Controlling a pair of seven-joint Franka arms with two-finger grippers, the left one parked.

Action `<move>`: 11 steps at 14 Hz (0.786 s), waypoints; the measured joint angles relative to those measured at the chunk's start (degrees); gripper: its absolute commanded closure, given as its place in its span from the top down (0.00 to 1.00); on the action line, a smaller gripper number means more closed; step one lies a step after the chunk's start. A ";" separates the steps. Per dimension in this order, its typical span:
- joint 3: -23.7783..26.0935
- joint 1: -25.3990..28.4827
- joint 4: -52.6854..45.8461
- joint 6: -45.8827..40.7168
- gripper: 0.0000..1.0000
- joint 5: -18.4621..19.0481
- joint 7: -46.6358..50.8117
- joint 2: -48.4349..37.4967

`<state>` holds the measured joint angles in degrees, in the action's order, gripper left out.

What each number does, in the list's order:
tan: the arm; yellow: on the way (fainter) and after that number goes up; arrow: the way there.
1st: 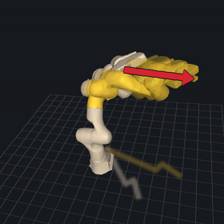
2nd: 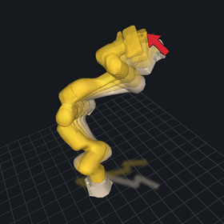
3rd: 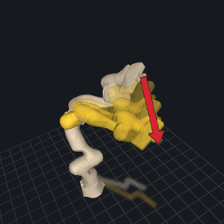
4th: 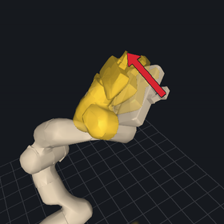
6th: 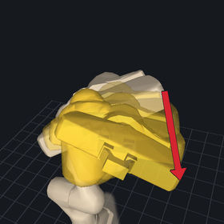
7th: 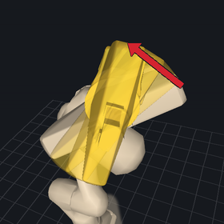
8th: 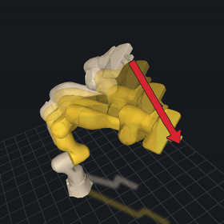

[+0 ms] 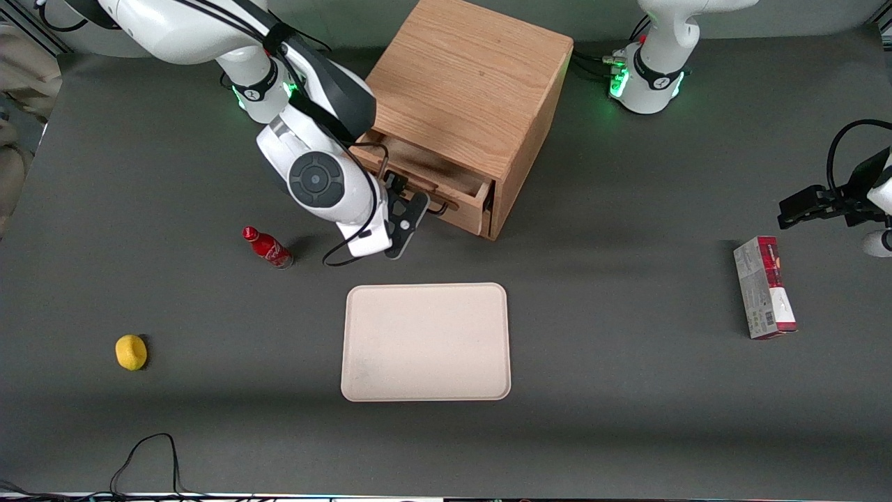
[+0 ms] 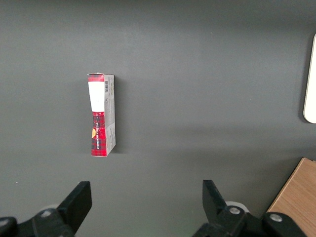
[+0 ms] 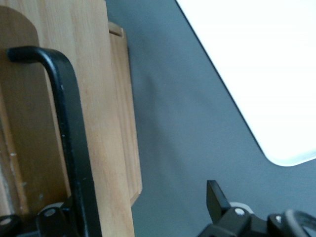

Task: Open upper drawer
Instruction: 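Pull the upper drawer outward from the cabinet with the right gripper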

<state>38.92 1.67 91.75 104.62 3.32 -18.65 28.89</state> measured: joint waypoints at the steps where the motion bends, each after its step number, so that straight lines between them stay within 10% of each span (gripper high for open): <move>1: -0.69 -0.02 -0.71 0.02 1.00 0.04 -0.76 0.23; 11: -7.16 -0.29 -9.32 0.05 1.00 4.32 -3.47 1.68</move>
<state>31.76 1.37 82.42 104.66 7.63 -22.12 30.57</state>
